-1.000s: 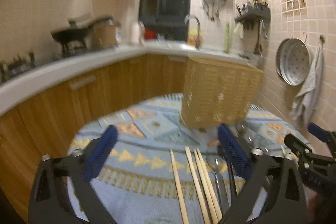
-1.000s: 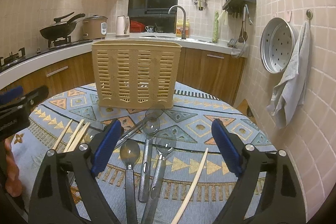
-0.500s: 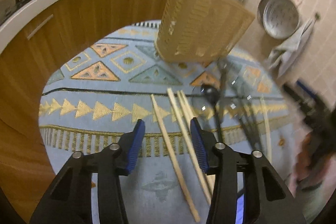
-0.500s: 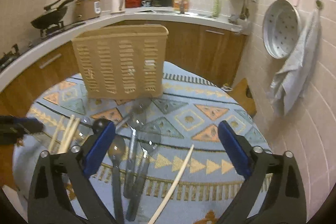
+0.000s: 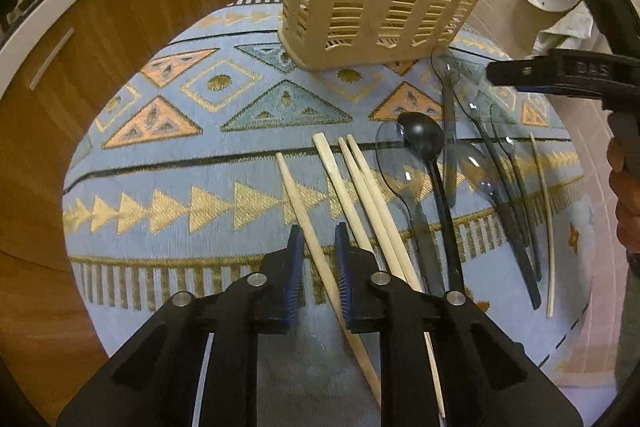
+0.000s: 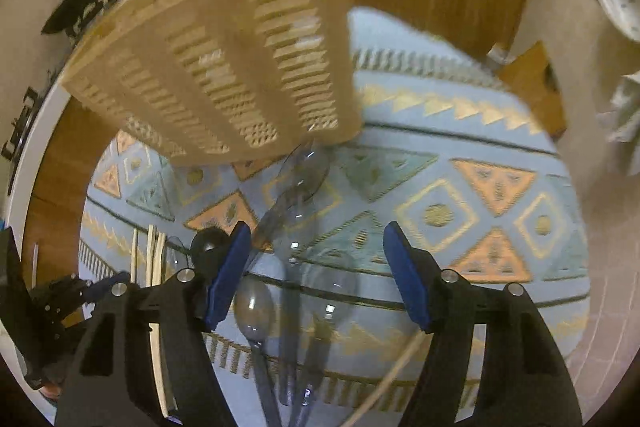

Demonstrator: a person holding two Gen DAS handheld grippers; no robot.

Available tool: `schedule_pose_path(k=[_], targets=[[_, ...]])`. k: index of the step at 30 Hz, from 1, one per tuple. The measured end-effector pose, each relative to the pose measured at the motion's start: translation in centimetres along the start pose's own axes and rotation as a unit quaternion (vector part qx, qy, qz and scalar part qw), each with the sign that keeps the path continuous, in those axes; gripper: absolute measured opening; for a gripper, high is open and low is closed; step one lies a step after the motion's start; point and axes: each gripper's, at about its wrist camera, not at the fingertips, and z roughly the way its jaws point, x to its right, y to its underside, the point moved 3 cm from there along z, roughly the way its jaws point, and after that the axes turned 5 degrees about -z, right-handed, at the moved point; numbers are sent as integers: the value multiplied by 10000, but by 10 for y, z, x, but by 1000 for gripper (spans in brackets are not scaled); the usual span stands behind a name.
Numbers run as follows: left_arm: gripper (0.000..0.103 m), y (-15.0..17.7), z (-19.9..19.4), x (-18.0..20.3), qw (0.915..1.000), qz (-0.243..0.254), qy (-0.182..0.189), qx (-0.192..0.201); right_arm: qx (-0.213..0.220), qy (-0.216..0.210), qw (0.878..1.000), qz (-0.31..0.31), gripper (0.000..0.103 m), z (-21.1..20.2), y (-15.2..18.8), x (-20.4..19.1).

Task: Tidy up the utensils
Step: 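Lower the right tool onto a clear plastic spoon and close it while the left tool moves over the chopsticks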

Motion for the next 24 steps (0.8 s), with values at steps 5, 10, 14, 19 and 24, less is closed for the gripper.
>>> schedule_pose_path(k=[5, 10, 14, 19, 24], targets=[[9, -6, 1, -2, 9999, 113, -8, -70, -43, 132, 9998, 152, 56, 14, -18, -2], [8, -8, -2, -6, 9996, 204, 119, -150, -180, 188, 9987, 444, 46, 36, -24, -4], [8, -11, 0, -5, 9991, 334, 143, -213, -97, 483, 9979, 415, 43, 44, -29, -9], [9, -12, -1, -4, 9987, 344, 199, -320, 65, 928, 9953, 276, 31, 48, -28, -23], [9, -15, -2, -5, 9974, 423, 187, -548, 147, 909, 9957, 125, 16, 48, -18, -34]])
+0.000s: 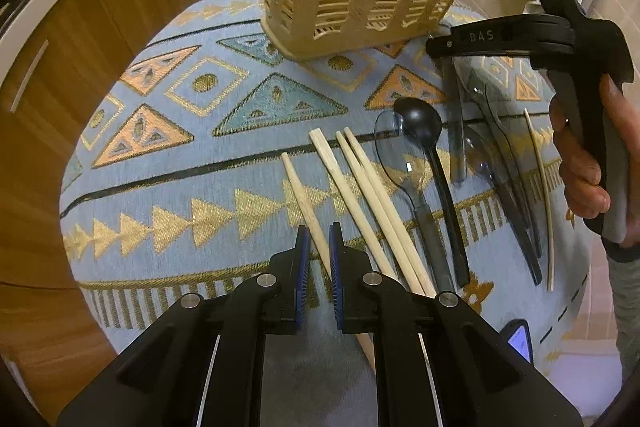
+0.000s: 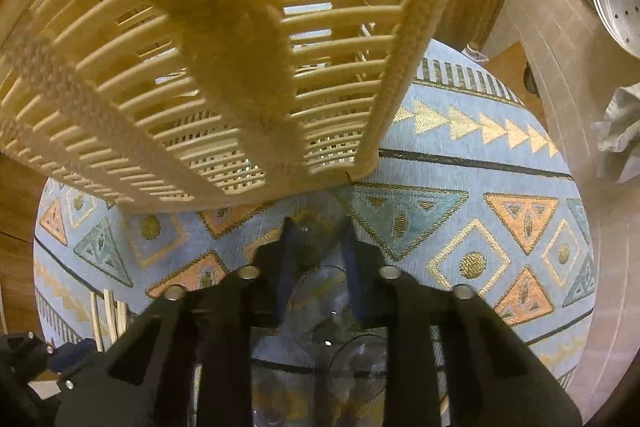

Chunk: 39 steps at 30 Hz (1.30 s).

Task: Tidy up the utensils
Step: 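Lower the right tool onto a clear plastic spoon and close it while the left tool moves over the chopsticks, then lift the spoon with the right tool while the left tool grasps a wooden chopstick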

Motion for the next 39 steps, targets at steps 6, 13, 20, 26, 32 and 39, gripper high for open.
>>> schedule_pose_path(k=[6, 13, 20, 26, 32, 39], targets=[[10, -11, 10, 9, 9993, 159, -275, -178, 71, -373, 9992, -127, 8, -13, 16, -7], [5, -19, 12, 15, 9991, 43, -411, 132, 431, -823, 9950, -355, 5, -46, 29, -20], [3, -6, -19, 7, 9923, -323, 54, 1191, 901, -1485, 9840, -406, 5, -80, 46, -15], [0, -9, -74, -2, 9702, -540, 270, 2349, 1607, -1909, 9668, -542, 5, -128, 47, -7], [0, -29, -136, -3, 9351, -714, 500, 3434, 2392, -2089, 9456, -707, 5, -181, 33, -4], [19, -42, -82, -17, 9741, -838, 737, 1964, 2169, -2088, 9518, -591, 5, -163, 29, 5]])
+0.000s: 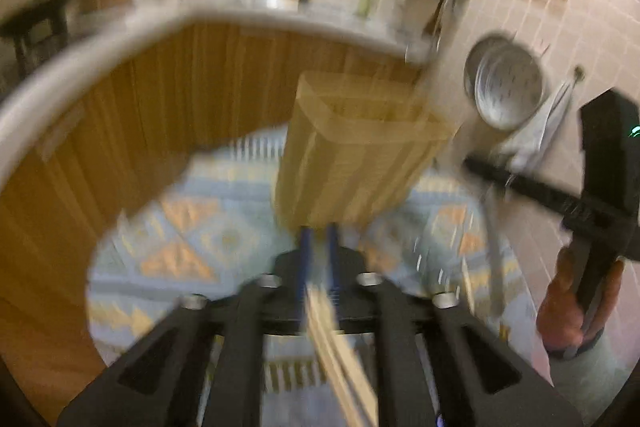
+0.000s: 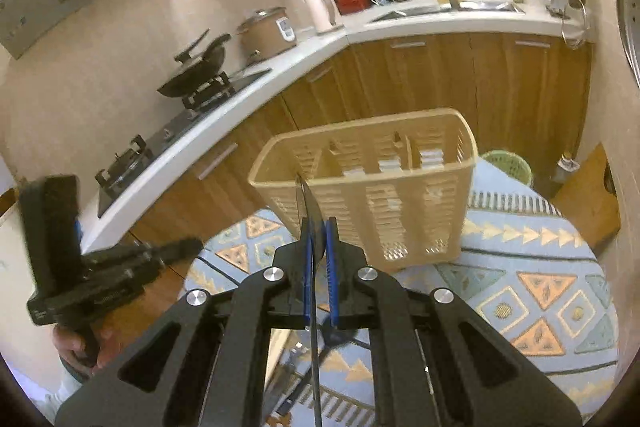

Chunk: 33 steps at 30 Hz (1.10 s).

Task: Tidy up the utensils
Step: 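Lift the spoon with the right tool while the left tool grasps a wooden chopstick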

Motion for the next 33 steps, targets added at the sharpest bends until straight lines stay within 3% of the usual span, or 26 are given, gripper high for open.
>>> schedule_pose_path(k=[3, 5, 8, 16, 17, 19, 21, 24, 28, 33], targets=[[23, 15, 33, -13, 9975, -114, 46, -695, -232, 65, 9996, 155, 5, 13, 14, 15], [23, 22, 48, -14, 9959, -114, 29, -900, -337, 56, 9992, 210, 5, 19, 22, 21], [27, 24, 66, -13, 9951, -137, -37, -980, -457, 58, 9986, 270, 5, 24, 29, 26], [26, 23, 104, -3, 9929, 262, -722, -911, -545, 99, 9980, 308, 5, 28, 37, 35], [25, 23, 104, -1, 9919, 359, -815, -911, -557, 98, 9979, 308, 5, 28, 38, 36], [10, 22, 104, 0, 9894, 472, -1031, -910, -584, 82, 9978, 314, 5, 29, 40, 37], [6, 21, 103, -3, 9891, 477, -1019, -950, -588, 76, 9978, 311, 5, 30, 41, 38], [6, 24, 96, -8, 9888, 461, -927, -1077, -616, 73, 9975, 325, 5, 29, 43, 38], [8, 33, 91, -5, 9839, 721, -1146, -1170, -643, 81, 9973, 340, 5, 29, 43, 37], [16, 45, 90, 7, 9711, 1166, -1398, -1545, -691, 113, 9971, 286, 5, 27, 47, 35]])
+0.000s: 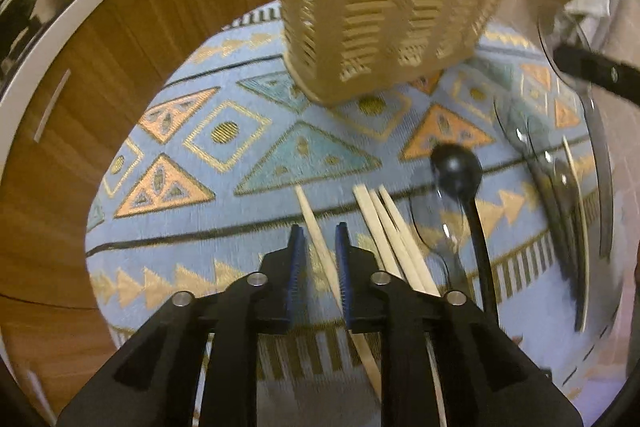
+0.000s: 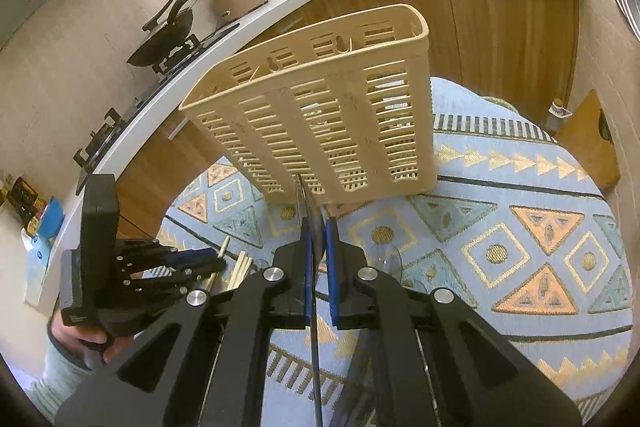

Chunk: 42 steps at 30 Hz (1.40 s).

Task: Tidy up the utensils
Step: 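Lift the spoon with the right tool while the left tool grasps a wooden chopstick, then carry chopstick and spoon over the beige basket and open both tools to drop them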

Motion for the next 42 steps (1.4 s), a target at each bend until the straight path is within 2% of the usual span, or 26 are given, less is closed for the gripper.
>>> schedule_pose_path(k=[2, 4, 7, 12, 15, 21, 24, 28, 31, 36, 37, 39, 42], targets=[[15, 4, -3, -1, 9999, 115, -84, -42, -38, -3, 10000, 23, 5, 1, 1, 0], [6, 6, -3, -1, 9996, 171, -210, -33, -51, 2, 10000, 24, 5, 1, 1, 0], [3, 6, -5, -4, 9999, 7, -117, 78, -29, -2, 10000, -34, 5, -1, 2, -3], [3, 12, -25, -22, 9966, -468, 126, 672, 89, 24, 9998, -183, 5, -10, 2, -10], [3, 14, -49, -32, 9910, -674, 295, 1117, 174, 0, 9996, -223, 5, -15, 0, -13], [3, 15, -89, -31, 9799, -788, 358, 1799, 292, -62, 9991, -309, 5, -22, 0, -21], [3, 4, -93, -24, 9738, -888, 412, 2054, 347, -104, 9987, -351, 5, -24, 0, -25], [3, 6, -107, -20, 9629, -954, 501, 2472, 424, -152, 9982, -404, 5, -28, 0, -30], [3, 5, -124, -21, 9519, -1048, 631, 2809, 513, -220, 9975, -444, 5, -31, -2, -34], [3, -5, -156, -22, 9256, -1146, 824, 3513, 813, -346, 9946, -538, 5, -43, -13, -41], [3, -10, -166, -20, 9169, -1131, 842, 3733, 902, -375, 9937, -542, 5, -46, -17, -42], [3, -17, -180, -17, 9060, -1088, 867, 3998, 1095, -413, 9916, -553, 5, -53, -27, -43], [3, -40, -204, -12, 8797, -1035, 998, 4532, 1543, -422, 9857, -528, 5, -70, -49, -43]])
